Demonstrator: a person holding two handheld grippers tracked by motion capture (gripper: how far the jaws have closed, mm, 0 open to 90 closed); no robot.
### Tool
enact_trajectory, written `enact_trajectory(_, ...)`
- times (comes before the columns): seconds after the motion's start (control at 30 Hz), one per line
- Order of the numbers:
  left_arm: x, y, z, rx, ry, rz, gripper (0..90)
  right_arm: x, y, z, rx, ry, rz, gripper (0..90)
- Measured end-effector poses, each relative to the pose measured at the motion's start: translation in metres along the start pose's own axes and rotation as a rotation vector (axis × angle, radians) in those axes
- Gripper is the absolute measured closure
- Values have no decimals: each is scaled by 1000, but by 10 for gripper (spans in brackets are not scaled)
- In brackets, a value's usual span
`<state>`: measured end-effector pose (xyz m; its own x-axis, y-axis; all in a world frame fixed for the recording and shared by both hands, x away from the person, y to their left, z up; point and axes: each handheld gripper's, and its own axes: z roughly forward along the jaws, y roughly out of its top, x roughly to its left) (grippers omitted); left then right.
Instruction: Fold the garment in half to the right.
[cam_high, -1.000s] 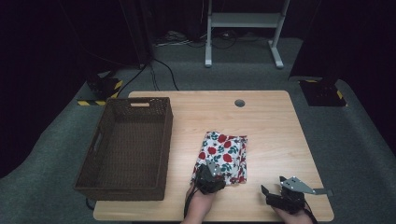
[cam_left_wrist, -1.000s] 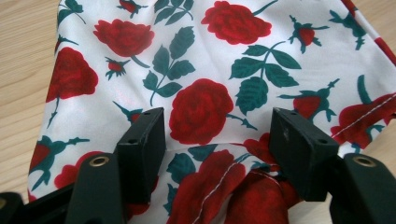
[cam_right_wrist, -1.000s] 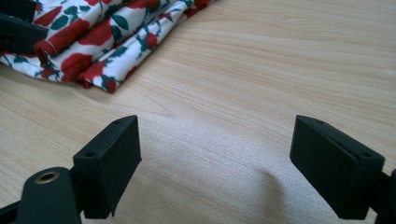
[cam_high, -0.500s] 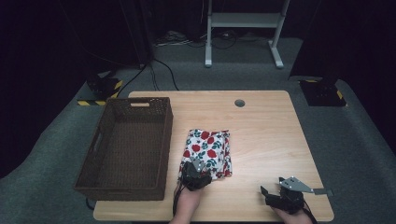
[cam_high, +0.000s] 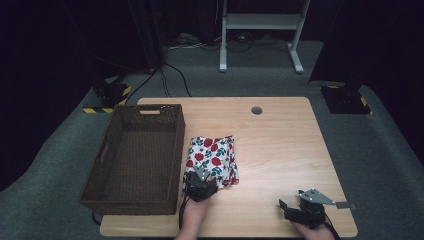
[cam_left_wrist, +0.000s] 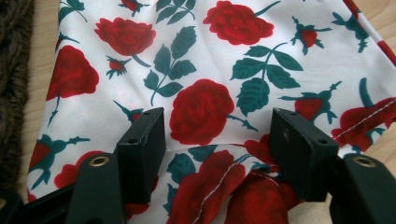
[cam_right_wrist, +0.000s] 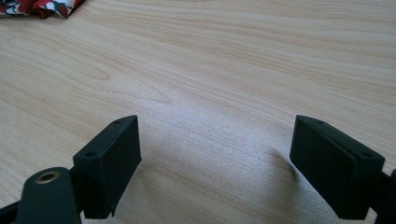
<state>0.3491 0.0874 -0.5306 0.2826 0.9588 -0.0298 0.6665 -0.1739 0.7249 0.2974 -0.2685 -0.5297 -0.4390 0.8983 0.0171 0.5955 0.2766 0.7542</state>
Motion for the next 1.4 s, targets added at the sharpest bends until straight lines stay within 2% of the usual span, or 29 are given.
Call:
enact_trajectory(0.27, 6, 0, 0, 3, 37, -27, 365, 0, 0, 0, 0, 1, -3, 161)
enact_trajectory(0.63, 8, 2, 1, 4, 48, -44, 361, 0, 0, 0, 4, 2, -3, 161)
enact_trajectory(0.7, 7, 2, 0, 2, 39, -47, 339, 0, 0, 1, 5, 3, -2, 161)
enact_trajectory(0.77, 4, 3, -4, -27, 29, -43, 300, 0, 0, 1, 5, 4, -2, 161)
enact_trajectory(0.83, -1, 4, -9, -55, -15, -42, 272, 0, 0, 1, 6, 4, -2, 162)
enact_trajectory(0.9, -11, 4, -15, -72, -50, -10, 247, 1, 0, 1, 10, 4, -3, 162)
enact_trajectory(1.0, -27, 0, -23, -96, -124, 33, 228, 1, 0, 1, 11, 4, -7, 162)
enact_trajectory(1.07, -41, -3, -27, -98, -153, 89, 198, 1, 0, 1, 14, 5, -7, 162)
enact_trajectory(1.1, -48, -5, -30, -110, -148, 120, 180, 1, 0, 2, 16, 5, -7, 162)
enact_trajectory(1.17, -60, -9, -34, -116, -182, 161, 163, 1, 0, 2, 17, 4, -9, 162)
enact_trajectory(1.27, -75, -16, -32, -78, -236, 230, 163, 2, 1, 2, 22, 3, -14, 163)
enact_trajectory(1.33, -84, -22, -28, -42, -242, 280, 163, 2, 1, 2, 22, 3, -14, 163)
enact_trajectory(1.4, -88, -26, -22, 0, -257, 297, 160, 2, 0, 2, 20, 4, -12, 163)
